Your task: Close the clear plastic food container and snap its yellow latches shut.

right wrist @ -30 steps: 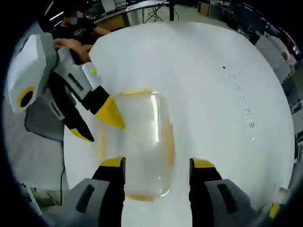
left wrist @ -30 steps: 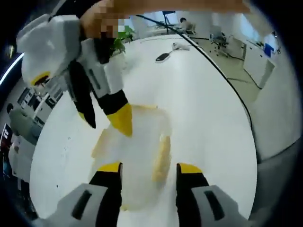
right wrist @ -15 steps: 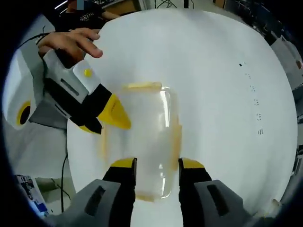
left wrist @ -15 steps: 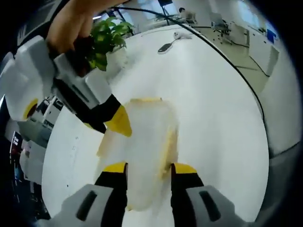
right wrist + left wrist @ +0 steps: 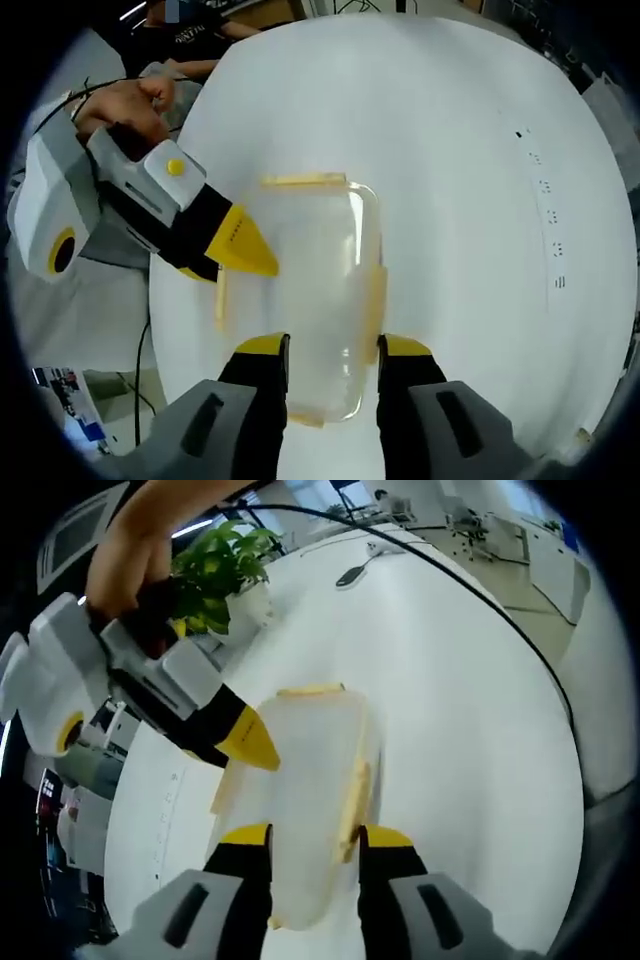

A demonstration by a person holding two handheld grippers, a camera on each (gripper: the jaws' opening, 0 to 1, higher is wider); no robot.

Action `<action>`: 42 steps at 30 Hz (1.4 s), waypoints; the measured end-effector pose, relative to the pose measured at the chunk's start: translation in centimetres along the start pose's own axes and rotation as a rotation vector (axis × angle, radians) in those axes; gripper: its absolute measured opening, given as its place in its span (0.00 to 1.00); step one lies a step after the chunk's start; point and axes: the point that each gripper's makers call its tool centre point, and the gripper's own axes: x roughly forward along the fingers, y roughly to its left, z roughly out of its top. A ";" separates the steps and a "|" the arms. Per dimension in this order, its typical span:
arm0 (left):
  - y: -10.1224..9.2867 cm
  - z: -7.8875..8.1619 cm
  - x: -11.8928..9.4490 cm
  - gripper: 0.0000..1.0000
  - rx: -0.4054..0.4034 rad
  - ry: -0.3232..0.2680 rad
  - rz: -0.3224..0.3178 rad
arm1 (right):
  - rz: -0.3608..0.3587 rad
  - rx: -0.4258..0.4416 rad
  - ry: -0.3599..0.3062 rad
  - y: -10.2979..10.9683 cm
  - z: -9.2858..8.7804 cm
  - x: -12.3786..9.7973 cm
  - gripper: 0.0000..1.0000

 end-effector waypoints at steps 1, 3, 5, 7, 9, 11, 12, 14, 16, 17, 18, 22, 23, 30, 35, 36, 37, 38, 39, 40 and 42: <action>-0.1 0.0 0.1 0.27 0.007 -0.002 0.000 | 0.005 -0.004 0.002 0.0 0.0 0.0 0.31; -0.2 0.0 0.2 0.27 0.006 -0.006 0.003 | 0.039 -0.002 0.014 0.0 0.0 0.2 0.31; -0.2 0.1 0.2 0.27 -0.006 -0.020 0.005 | 0.078 -0.005 0.018 0.0 0.0 0.3 0.31; -0.2 0.0 0.2 0.27 -0.010 -0.033 0.011 | 0.091 -0.011 0.023 -0.1 0.1 0.3 0.30; -0.2 0.1 0.3 0.27 -0.009 -0.035 0.013 | 0.095 -0.018 0.036 0.0 0.2 0.3 0.28; -0.2 0.2 0.4 0.27 -0.012 -0.032 0.011 | 0.103 -0.026 0.045 -0.1 0.2 0.3 0.27; -0.3 0.2 0.4 0.27 -0.007 -0.030 0.012 | 0.109 -0.031 0.046 -0.1 0.3 0.2 0.27; -0.4 0.1 0.4 0.28 -0.015 -0.033 0.005 | 0.175 -0.008 0.048 0.6 0.0 0.3 0.26; -0.5 0.2 0.5 0.28 -0.002 -0.032 0.013 | 0.171 -0.029 0.024 0.4 0.1 0.3 0.26; -0.5 0.2 0.5 0.28 -0.004 -0.031 0.014 | 0.171 -0.023 0.020 0.6 0.1 0.2 0.27; -0.5 0.2 0.5 0.28 -0.003 -0.033 0.016 | 0.169 -0.032 0.018 0.7 0.2 0.2 0.27; -0.6 0.3 1.2 0.31 0.101 -0.025 0.053 | 0.148 -0.046 0.027 0.8 0.4 0.1 0.29; -0.1 0.2 1.4 0.31 0.168 0.006 0.093 | 0.133 -0.077 0.032 0.7 0.4 0.1 0.29; -0.7 0.4 1.5 0.32 0.101 0.005 0.059 | 0.060 -0.077 0.023 0.4 0.5 -0.1 0.30; -0.5 0.6 1.5 0.32 0.080 0.019 0.051 | -0.004 -0.060 -0.020 0.2 0.4 -0.3 0.31; -0.6 0.6 1.5 0.32 0.079 0.020 0.051 | -0.019 -0.048 -0.037 0.2 0.4 -0.4 0.31; -0.7 0.6 1.5 0.32 0.082 0.021 0.052 | -0.038 -0.041 -0.057 0.1 0.4 -0.4 0.31; -0.7 0.6 1.5 0.32 0.082 0.022 0.055 | -0.053 -0.040 -0.072 0.0 0.5 -0.5 0.31; -0.7 0.6 1.5 0.32 0.084 0.023 0.056 | -0.076 -0.026 -0.096 -0.1 0.5 -0.6 0.31; -0.7 0.7 1.4 0.33 0.084 0.023 0.056 | -0.094 -0.023 -0.112 -0.2 0.5 -0.7 0.31; -0.7 0.7 1.5 0.33 0.081 0.022 0.053 | -0.147 -0.046 -0.148 -0.3 0.5 -0.9 0.31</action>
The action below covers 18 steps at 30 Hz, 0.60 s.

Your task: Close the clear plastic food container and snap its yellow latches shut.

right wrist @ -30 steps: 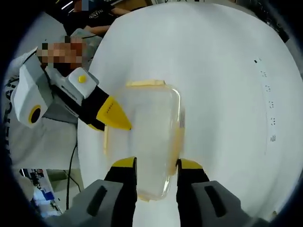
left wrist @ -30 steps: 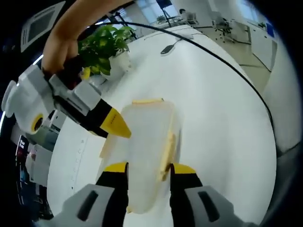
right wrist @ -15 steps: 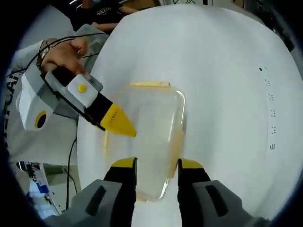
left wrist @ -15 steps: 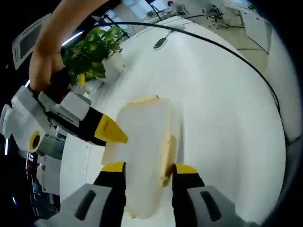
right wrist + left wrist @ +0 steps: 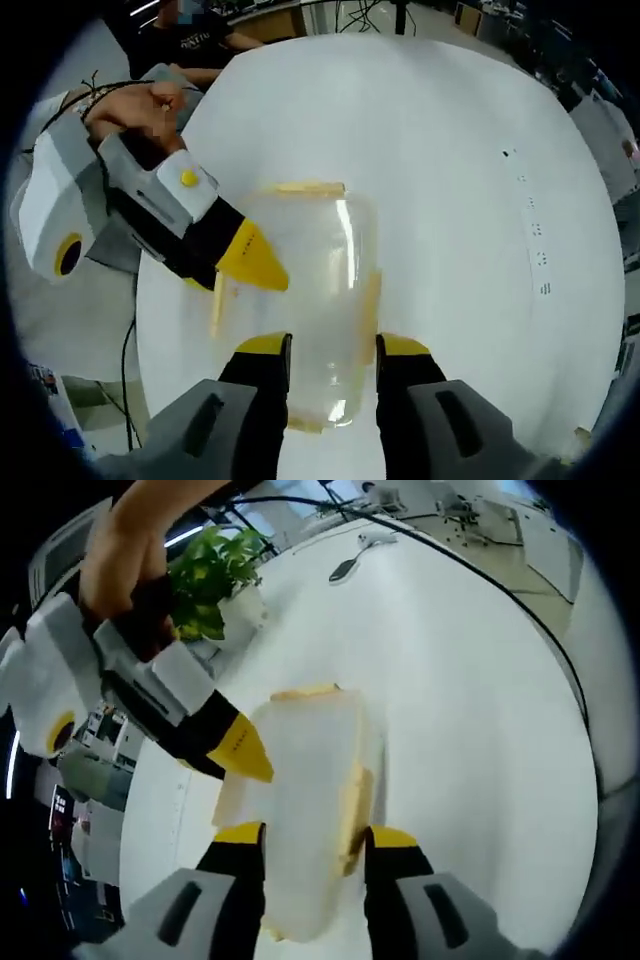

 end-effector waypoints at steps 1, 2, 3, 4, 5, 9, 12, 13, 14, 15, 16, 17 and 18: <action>0.0 0.0 -0.1 0.33 0.000 0.000 -0.001 | -0.027 -0.005 -0.015 0.1 0.1 -0.1 0.30; 0.0 0.0 -0.1 0.33 0.000 0.000 0.000 | -0.066 0.007 -0.032 0.1 0.0 -0.3 0.30; -0.1 0.1 -0.1 0.34 0.000 0.001 0.001 | -0.090 0.008 -0.045 0.2 0.1 -0.4 0.29; -0.1 0.2 -0.2 0.34 -0.062 -0.008 -0.001 | -0.100 -0.017 -0.069 0.7 0.1 -0.4 0.27; -0.1 0.4 -0.3 0.34 -0.131 -0.025 -0.020 | -0.134 -0.031 -0.097 0.6 0.2 -0.6 0.25; 0.3 -0.5 -2.0 0.26 -0.243 -0.018 -0.001 | -0.246 -0.057 -0.184 1.7 -0.5 -1.3 0.28; 1.5 0.1 -3.9 0.25 -0.398 -0.154 0.078 | -0.347 0.029 -0.377 1.7 0.1 -3.1 0.50; 1.6 0.2 -4.4 0.26 -0.445 -0.190 0.084 | -0.361 0.040 -0.419 1.9 0.0 -3.6 0.51; 1.7 0.2 -4.9 0.27 -0.487 -0.212 0.090 | -0.371 0.058 -0.443 2.2 -0.3 -3.9 0.50; 2.0 0.1 -5.3 0.30 -0.516 -0.227 0.101 | -0.386 0.080 -0.473 2.5 -0.9 -4.2 0.48; 2.6 -0.3 -6.0 0.34 -0.539 -0.247 0.132 | -0.389 0.076 -0.472 2.8 -1.4 -4.1 0.49; 3.1 -0.7 -6.4 0.39 -0.548 -0.253 0.164 | -0.392 0.086 -0.448 3.2 -2.2 -3.9 0.51; 3.6 -1.3 -6.8 0.48 -0.561 -0.257 0.198 | -0.416 0.115 -0.430 3.3 -3.2 -3.8 0.54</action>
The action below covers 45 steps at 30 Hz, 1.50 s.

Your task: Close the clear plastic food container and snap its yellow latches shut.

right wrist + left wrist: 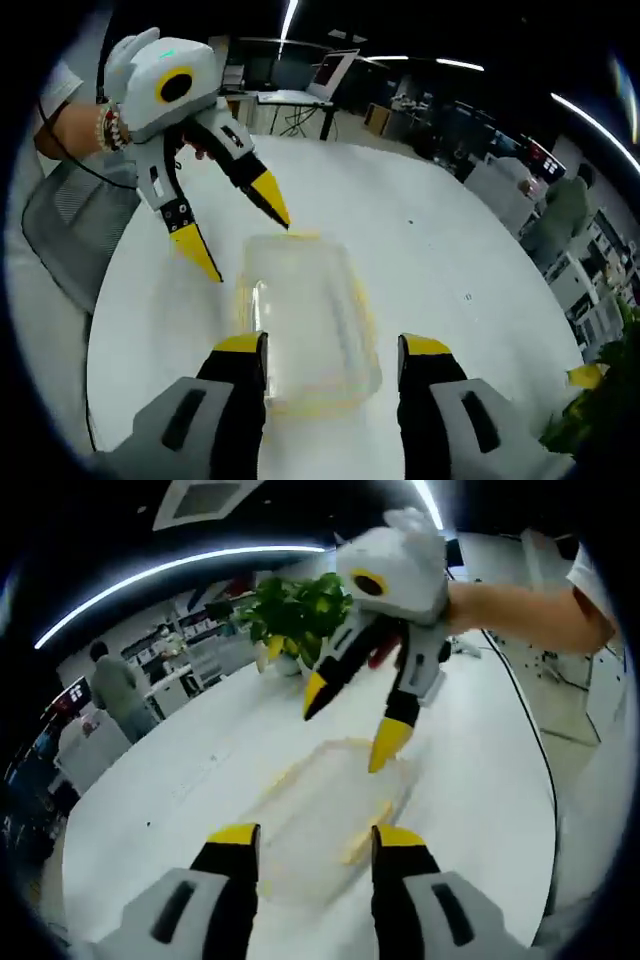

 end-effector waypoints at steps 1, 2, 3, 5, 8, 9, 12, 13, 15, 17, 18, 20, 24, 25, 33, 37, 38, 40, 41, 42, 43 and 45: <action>0.5 -0.2 -0.3 0.55 -0.018 -0.007 0.023 | -0.019 0.016 -0.006 0.0 -0.3 -0.1 0.56; 1.1 -0.3 -0.5 0.62 -0.044 -0.037 0.054 | -0.028 0.037 -0.021 0.3 -0.8 -0.3 0.58; 1.4 -0.4 -0.6 0.72 -0.061 -0.058 0.069 | -0.031 0.054 -0.025 0.6 -1.2 -0.4 0.59; 2.2 -1.4 -0.6 0.88 -0.110 -0.075 0.101 | -0.039 0.115 -0.051 1.2 -1.9 -0.4 0.61; 3.6 -3.8 -0.4 0.98 -0.128 -0.021 0.191 | -0.037 0.141 -0.058 2.0 -3.3 -0.2 0.68; 3.5 -5.0 -0.2 0.99 -0.153 0.016 0.196 | -0.029 0.174 -0.041 2.5 -4.1 -0.1 0.72; 2.4 -6.9 0.7 0.99 -0.228 0.051 0.146 | -0.028 0.212 -0.010 3.2 -5.8 0.6 0.79; 2.1 -7.3 0.9 0.99 -0.254 0.053 0.138 | -0.026 0.230 -0.002 3.4 -6.4 0.8 0.81; 1.6 -8.0 1.7 0.99 -0.264 0.059 0.119 | -0.024 0.268 -0.003 3.8 -7.2 1.4 0.81; 0.9 -8.8 2.2 0.99 -0.248 0.094 0.107 | -0.023 0.304 -0.005 4.0 -7.6 1.8 0.80; 0.7 -9.4 2.7 0.99 -0.238 0.114 0.093 | -0.028 0.314 -0.010 4.1 -7.8 2.0 0.80; -0.3 -10.0 3.3 0.99 -0.235 0.149 0.040 | -0.039 0.334 -0.014 4.1 -8.3 2.6 0.80; -0.7 -10.6 4.7 0.99 -0.221 0.155 0.027 | -0.115 0.400 -0.120 3.0 -8.2 3.8 0.79; -0.8 -10.7 5.0 0.99 -0.239 0.152 0.025 | -0.128 0.411 -0.152 2.9 -8.0 4.0 0.78; -0.9 -10.7 6.1 0.90 -0.425 -0.019 0.085 | -0.204 0.412 -0.283 2.8 -8.2 4.9 0.72; -0.6 -9.7 6.8 0.96 -0.450 -0.107 0.085 | -0.215 0.472 -0.377 2.4 -7.3 5.1 0.68; -0.6 -9.4 6.9 0.96 -0.458 -0.132 0.086 | -0.202 0.451 -0.379 2.5 -7.1 5.0 0.65; -0.7 -9.5 6.9 0.93 -0.464 -0.144 0.100 | -0.203 0.415 -0.353 2.9 -7.1 5.0 0.59; -0.6 -9.2 6.9 0.91 -0.466 -0.176 0.107 | -0.197 0.393 -0.348 3.3 -7.0 5.1 0.56; -0.6 -8.8 7.0 0.90 -0.479 -0.221 0.106 | -0.191 0.385 -0.336 3.4 -7.1 5.2 0.53; -0.9 -8.8 7.0 0.89 -0.487 -0.225 0.095 | -0.189 0.385 -0.328 3.4 -7.2 5.3 0.51; -1.4 -8.6 7.1 0.82 -0.480 -0.214 0.069 | -0.190 0.385 -0.334 3.4 -7.1 5.3 0.50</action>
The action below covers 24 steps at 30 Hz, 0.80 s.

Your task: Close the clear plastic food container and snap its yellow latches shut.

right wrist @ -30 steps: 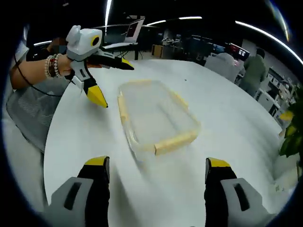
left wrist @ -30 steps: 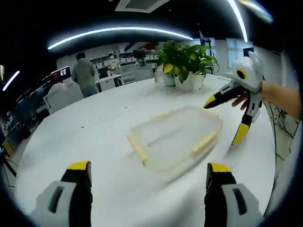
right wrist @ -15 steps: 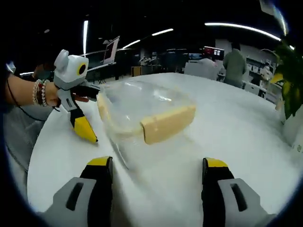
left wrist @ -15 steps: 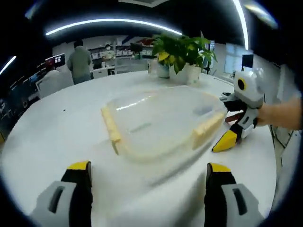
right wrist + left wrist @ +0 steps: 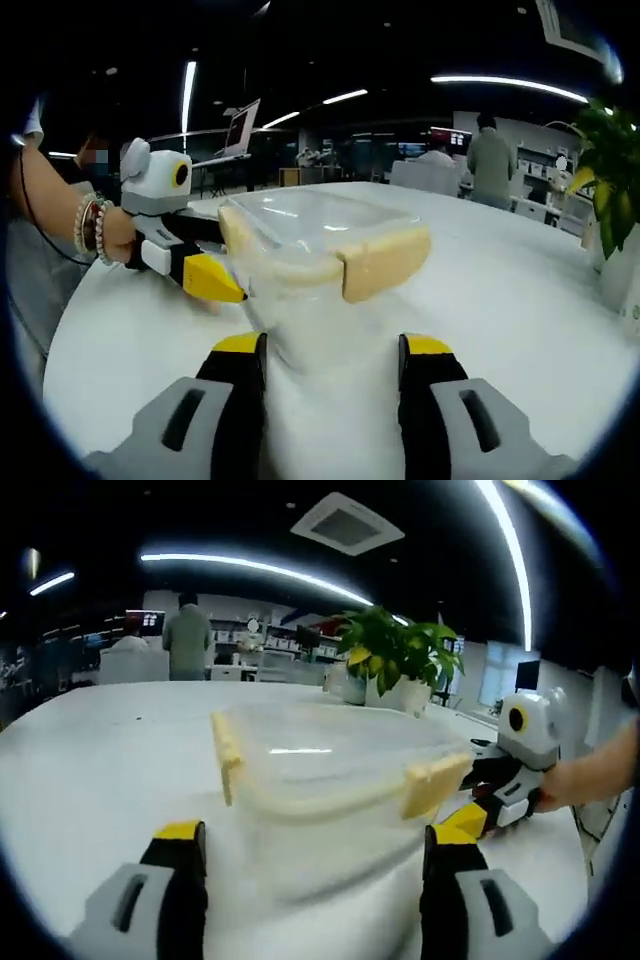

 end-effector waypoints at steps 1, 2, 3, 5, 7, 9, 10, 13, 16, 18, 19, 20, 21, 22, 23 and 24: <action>-0.3 -0.1 0.1 0.77 0.021 0.023 -0.013 | -0.001 -0.001 0.001 0.0 0.0 0.1 0.50; -0.4 -0.5 -0.1 0.70 0.054 0.061 -0.025 | -0.003 0.003 0.004 0.0 0.0 0.1 0.49; -0.2 -0.4 0.0 0.68 0.048 0.064 -0.002 | -0.004 0.005 0.007 0.0 0.0 0.2 0.47; 0.1 -0.3 -0.2 0.62 0.062 0.059 0.011 | -0.009 0.001 0.007 0.0 0.1 0.3 0.40; 0.4 -0.2 -0.3 0.61 0.057 0.061 0.011 | -0.015 0.015 0.006 -0.1 0.2 0.3 0.41; 0.5 -0.2 -0.3 0.59 0.061 0.073 0.008 | -0.014 0.020 0.007 -0.2 0.3 0.3 0.40; 0.6 -0.1 -0.2 0.58 0.061 0.079 0.008 | -0.018 0.019 0.006 -0.2 0.3 0.2 0.40; 0.9 -0.1 -0.2 0.57 0.054 0.088 0.015 | -0.019 0.045 -0.007 -0.4 0.6 0.4 0.40; 1.2 0.0 -0.3 0.56 0.023 0.086 0.022 | -0.030 0.052 -0.014 -0.4 0.9 0.6 0.39; 1.6 0.1 -0.5 0.55 0.004 0.083 0.030 | -0.033 0.056 -0.021 -0.4 1.2 1.0 0.38; 1.8 0.2 -0.6 0.55 -0.001 0.088 0.036 | -0.030 0.061 -0.021 -0.4 1.3 1.2 0.38; 2.0 0.2 -0.7 0.54 -0.004 0.091 0.041 | -0.027 0.065 -0.021 -0.3 1.6 1.4 0.37; 2.2 0.2 -0.8 0.54 -0.005 0.095 0.047 | -0.026 0.065 -0.017 -0.2 1.7 1.6 0.37; 2.4 0.2 -0.8 0.54 -0.012 0.100 0.054 | -0.023 0.065 -0.014 -0.2 1.8 1.7 0.37; 2.6 0.2 -0.9 0.54 -0.015 0.102 0.059 | -0.020 0.065 -0.010 -0.1 2.0 2.0 0.37; 3.0 0.3 -0.9 0.54 -0.019 0.105 0.069 | -0.016 0.068 -0.010 -0.1 2.1 2.2 0.36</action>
